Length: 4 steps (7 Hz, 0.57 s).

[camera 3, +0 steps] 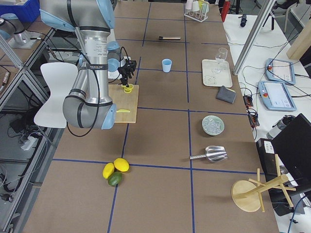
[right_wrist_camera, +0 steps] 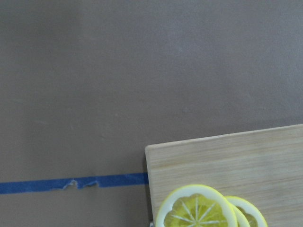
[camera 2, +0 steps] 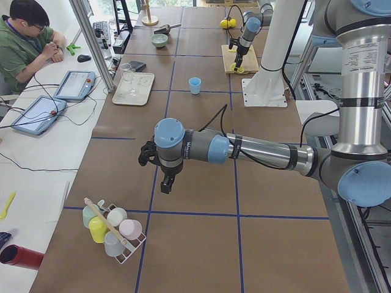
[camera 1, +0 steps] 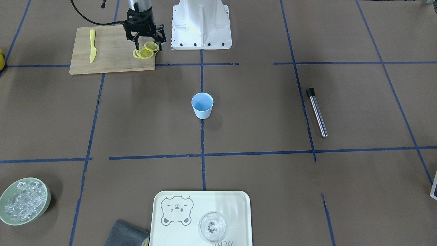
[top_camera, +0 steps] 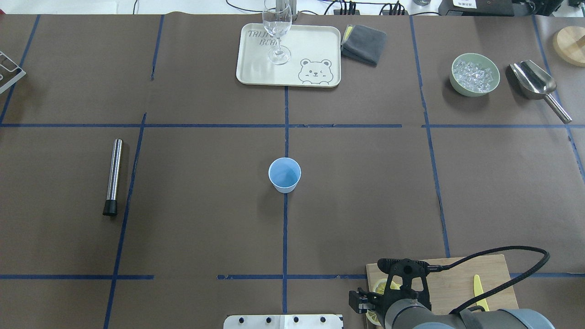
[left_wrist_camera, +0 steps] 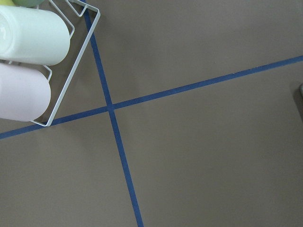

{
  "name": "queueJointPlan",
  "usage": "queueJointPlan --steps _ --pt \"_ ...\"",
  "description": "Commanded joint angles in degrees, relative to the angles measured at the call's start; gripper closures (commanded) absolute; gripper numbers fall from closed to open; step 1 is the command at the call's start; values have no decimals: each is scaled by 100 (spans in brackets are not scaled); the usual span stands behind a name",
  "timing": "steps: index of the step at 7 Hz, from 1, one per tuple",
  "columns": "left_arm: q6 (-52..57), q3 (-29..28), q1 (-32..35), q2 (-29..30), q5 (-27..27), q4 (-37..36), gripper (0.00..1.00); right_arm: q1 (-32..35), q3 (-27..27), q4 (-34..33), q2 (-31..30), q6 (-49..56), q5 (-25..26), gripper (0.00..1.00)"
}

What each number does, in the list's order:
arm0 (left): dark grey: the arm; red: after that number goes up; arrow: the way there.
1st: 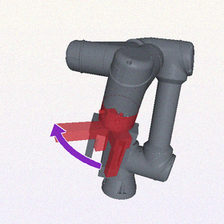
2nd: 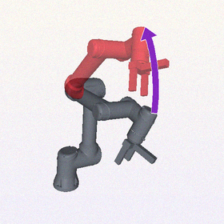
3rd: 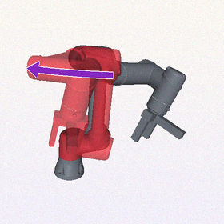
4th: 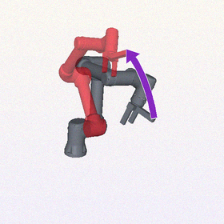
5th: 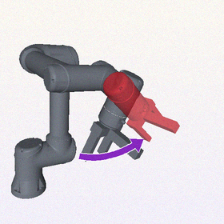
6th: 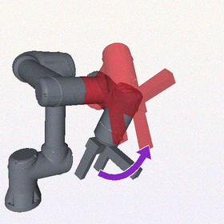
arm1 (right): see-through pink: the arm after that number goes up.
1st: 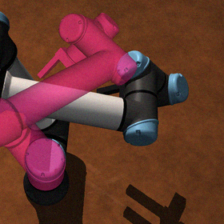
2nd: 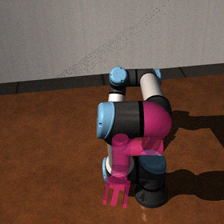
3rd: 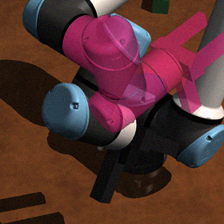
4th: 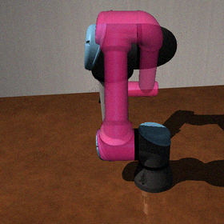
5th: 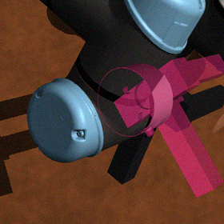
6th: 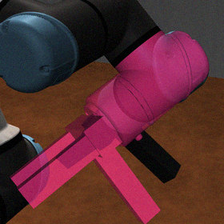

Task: Squeeze lemon into cup
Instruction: 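Lift the lemon slice off the board with the right gripper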

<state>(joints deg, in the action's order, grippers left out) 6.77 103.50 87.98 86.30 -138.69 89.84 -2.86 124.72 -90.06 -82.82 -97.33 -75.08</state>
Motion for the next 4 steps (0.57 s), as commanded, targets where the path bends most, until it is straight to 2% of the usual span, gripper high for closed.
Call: queueJointPlan --steps 1,4 --pt "0 4 0 1 0 -1 0 13 -71 -2 -6 3 -85 0" --pt "0 4 0 1 0 -1 0 48 -80 -2 -76 3 -182 0"
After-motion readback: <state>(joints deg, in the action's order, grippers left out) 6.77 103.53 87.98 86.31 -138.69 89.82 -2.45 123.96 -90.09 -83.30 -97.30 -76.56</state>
